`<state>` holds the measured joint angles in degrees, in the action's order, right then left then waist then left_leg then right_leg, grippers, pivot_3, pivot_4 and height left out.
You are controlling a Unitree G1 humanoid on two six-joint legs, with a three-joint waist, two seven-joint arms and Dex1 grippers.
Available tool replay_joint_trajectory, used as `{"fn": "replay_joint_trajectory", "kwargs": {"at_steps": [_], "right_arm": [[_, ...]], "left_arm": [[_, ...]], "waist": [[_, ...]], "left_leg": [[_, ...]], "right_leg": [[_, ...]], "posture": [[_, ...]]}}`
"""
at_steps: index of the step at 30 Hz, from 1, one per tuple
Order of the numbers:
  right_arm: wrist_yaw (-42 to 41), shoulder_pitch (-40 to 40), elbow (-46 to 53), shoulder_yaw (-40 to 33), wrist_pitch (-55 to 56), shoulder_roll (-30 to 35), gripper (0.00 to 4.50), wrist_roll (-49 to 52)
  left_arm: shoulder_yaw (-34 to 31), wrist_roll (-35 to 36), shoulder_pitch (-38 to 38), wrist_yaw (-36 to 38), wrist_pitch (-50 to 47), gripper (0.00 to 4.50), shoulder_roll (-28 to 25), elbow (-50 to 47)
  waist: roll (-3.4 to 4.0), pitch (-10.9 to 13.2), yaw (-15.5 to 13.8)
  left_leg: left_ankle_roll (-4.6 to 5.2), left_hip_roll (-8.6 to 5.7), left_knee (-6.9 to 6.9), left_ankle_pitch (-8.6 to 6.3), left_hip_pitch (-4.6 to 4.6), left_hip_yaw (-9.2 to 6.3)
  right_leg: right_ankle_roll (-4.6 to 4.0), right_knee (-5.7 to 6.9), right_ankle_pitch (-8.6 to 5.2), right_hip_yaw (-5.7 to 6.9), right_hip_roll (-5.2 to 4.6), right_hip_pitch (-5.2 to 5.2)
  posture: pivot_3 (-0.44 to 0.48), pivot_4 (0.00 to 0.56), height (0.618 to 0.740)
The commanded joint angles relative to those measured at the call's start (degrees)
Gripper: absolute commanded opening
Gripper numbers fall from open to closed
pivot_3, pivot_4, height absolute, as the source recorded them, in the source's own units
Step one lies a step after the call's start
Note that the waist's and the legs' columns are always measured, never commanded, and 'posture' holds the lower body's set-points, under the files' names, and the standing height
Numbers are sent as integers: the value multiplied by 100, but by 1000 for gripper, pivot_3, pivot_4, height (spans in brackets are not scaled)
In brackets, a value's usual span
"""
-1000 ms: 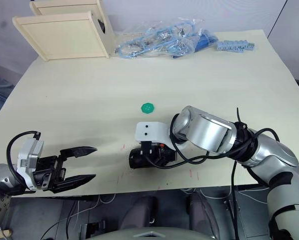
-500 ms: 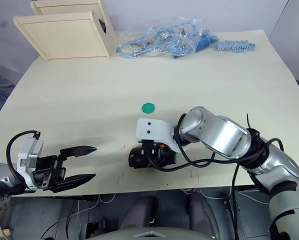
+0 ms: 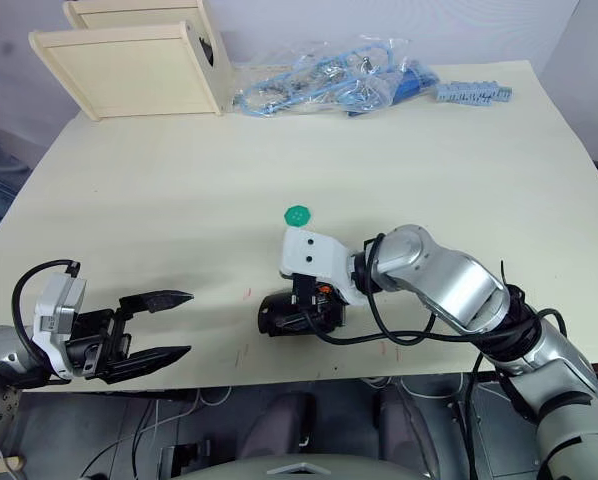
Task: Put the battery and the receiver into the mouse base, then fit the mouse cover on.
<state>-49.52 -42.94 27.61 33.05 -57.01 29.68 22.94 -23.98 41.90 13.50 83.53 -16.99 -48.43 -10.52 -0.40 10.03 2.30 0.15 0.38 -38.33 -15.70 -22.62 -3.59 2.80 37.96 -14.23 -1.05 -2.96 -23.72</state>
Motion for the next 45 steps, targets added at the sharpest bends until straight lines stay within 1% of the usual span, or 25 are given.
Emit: {"fn": "replay_joint_trajectory", "kwargs": {"at_steps": [1,8,12,18,29,45], "right_arm": [[-42,29,-26,-7,235,36,3885,-119],[-120,288,-169,-58,595,63,3885,-244],[-256,531,-155,-216,731,97,3885,-138],[-323,656,-315,-227,980,69,3885,-238],[-283,725,-522,-224,1114,57,3885,-340],[-447,873,-709,-324,1264,139,3885,-430]], "left_arm": [[-130,49,-10,12,14,4500,-51,-67],[-137,53,14,-7,14,4500,-36,-103],[-172,53,59,-13,21,4500,-36,-122],[-178,60,77,-19,29,4500,-28,-148],[-182,71,78,-22,23,4500,-42,-159],[-230,87,108,30,4,4500,-56,-91]], "waist": [[0,0,1],[-1,0,0],[-1,0,-2],[-1,0,0],[-2,0,-2],[-2,0,-3]], "left_leg": [[0,0,0,0,0,0],[0,0,0,0,0,0],[0,0,0,0,0,-1],[0,1,-1,0,1,-1],[0,0,-1,0,1,0],[0,0,-1,0,1,0]], "right_leg": [[0,1,0,0,0,0],[0,0,0,0,1,0],[0,1,0,0,1,0],[0,1,0,0,2,1],[0,1,0,0,1,1],[0,1,0,0,2,2]], "posture": [[0,150,740],[0,150,740],[0,150,740],[0,150,740],[0,150,740],[0,150,740]]}}
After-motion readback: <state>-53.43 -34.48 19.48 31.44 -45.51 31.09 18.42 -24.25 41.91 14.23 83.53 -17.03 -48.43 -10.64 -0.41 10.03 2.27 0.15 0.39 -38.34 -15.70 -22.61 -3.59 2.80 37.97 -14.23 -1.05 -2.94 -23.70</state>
